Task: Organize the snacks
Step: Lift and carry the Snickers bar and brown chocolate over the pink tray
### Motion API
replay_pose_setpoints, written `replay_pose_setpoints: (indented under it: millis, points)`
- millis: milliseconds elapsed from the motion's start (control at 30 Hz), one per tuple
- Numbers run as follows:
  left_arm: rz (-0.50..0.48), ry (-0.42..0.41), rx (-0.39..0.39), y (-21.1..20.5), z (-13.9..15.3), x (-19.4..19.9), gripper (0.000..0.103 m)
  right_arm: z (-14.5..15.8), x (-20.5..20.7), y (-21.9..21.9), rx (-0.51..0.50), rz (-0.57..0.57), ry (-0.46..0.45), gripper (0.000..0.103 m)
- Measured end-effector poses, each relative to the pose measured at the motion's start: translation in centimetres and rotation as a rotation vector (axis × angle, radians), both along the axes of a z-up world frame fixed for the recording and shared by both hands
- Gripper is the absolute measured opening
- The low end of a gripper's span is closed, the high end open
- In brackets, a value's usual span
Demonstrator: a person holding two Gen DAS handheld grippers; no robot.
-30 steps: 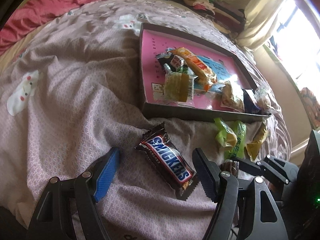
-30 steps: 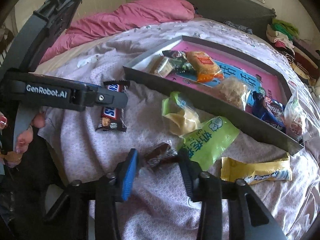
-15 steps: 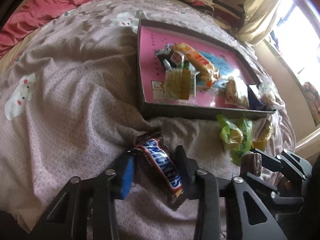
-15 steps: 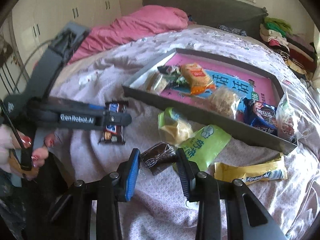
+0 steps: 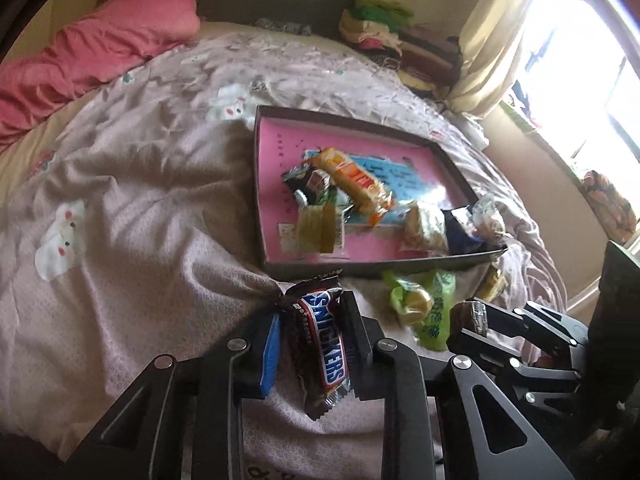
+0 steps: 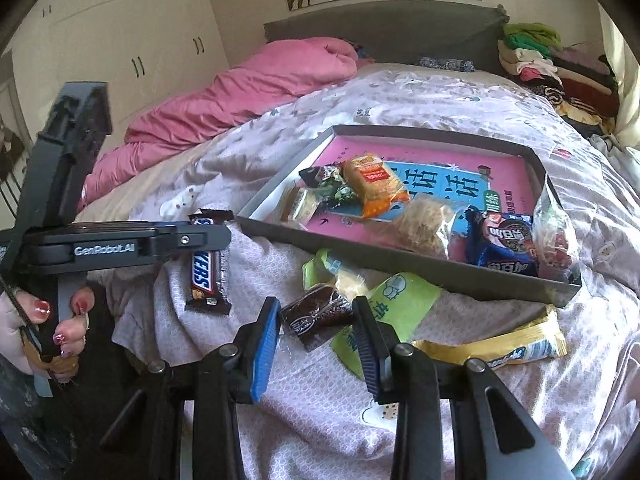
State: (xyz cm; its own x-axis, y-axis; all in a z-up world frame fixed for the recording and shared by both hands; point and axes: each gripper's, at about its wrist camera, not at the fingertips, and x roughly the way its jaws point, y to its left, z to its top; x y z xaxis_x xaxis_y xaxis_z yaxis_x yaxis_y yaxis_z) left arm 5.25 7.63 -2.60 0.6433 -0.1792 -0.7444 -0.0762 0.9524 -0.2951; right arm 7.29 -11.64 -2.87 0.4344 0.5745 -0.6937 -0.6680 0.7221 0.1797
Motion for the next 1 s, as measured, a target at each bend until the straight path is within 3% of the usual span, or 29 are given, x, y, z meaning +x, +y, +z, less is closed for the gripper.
replay_pose_setpoints:
  millis: [200, 267, 633, 1000]
  points:
    - [0.005, -0.058, 0.029, 0.1, 1.6, -0.6, 0.026, 0.4, 0.4, -0.7, 0.028, -0.025, 0.000, 0.037]
    - [0.011, -0.058, 0.031, 0.4, 1.7, -0.6, 0.017, 0.3, 0.5, -0.9, 0.030, -0.028, 0.002, 0.037]
    - [-0.008, -0.107, -0.022, 0.4, 2.7, -0.2, 0.016, 1.1, 0.9, -1.6, 0.061, -0.063, -0.028, 0.037]
    - [0.003, -0.210, -0.043, 0.0, 5.8, 1.3, 0.016, 2.5, 2.0, -3.3, 0.106, -0.133, -0.078, 0.037]
